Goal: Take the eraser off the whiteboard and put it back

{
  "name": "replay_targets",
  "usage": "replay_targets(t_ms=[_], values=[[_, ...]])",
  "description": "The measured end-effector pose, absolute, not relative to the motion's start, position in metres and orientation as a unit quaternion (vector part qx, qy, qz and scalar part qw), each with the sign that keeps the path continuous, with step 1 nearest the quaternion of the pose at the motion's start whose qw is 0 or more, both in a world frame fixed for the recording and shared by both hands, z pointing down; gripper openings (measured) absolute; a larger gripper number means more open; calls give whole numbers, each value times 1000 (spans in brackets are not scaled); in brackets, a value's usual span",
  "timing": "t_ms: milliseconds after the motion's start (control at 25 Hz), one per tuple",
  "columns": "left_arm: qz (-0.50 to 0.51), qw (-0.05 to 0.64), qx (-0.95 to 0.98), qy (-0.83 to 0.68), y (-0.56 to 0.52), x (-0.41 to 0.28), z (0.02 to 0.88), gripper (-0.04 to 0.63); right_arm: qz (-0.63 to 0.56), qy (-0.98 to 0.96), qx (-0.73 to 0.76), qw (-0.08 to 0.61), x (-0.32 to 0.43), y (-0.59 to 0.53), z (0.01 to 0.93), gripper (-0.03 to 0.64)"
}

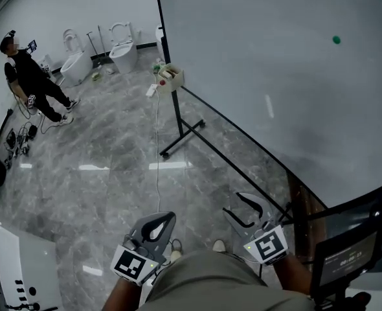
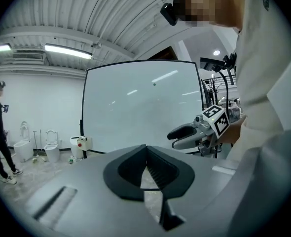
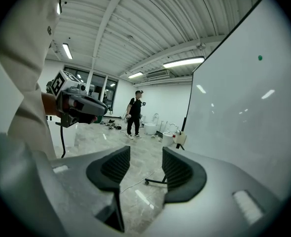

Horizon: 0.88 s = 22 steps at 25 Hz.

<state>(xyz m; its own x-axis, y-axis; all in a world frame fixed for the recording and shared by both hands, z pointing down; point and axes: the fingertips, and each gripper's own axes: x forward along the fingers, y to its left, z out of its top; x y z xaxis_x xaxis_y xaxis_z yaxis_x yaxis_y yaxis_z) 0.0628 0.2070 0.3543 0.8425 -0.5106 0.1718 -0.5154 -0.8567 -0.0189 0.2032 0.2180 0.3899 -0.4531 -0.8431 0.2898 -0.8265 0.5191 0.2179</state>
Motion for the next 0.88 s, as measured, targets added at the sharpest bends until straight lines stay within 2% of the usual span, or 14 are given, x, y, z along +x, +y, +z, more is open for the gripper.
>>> replay_targets(t_ms=[320, 880], values=[[83, 32, 958, -272, 226, -44, 373, 8, -25, -853, 491, 175, 98, 236, 389, 204], [79, 36, 969, -232, 239, -112, 381, 8, -22, -838, 516, 176, 19, 259, 383, 199]])
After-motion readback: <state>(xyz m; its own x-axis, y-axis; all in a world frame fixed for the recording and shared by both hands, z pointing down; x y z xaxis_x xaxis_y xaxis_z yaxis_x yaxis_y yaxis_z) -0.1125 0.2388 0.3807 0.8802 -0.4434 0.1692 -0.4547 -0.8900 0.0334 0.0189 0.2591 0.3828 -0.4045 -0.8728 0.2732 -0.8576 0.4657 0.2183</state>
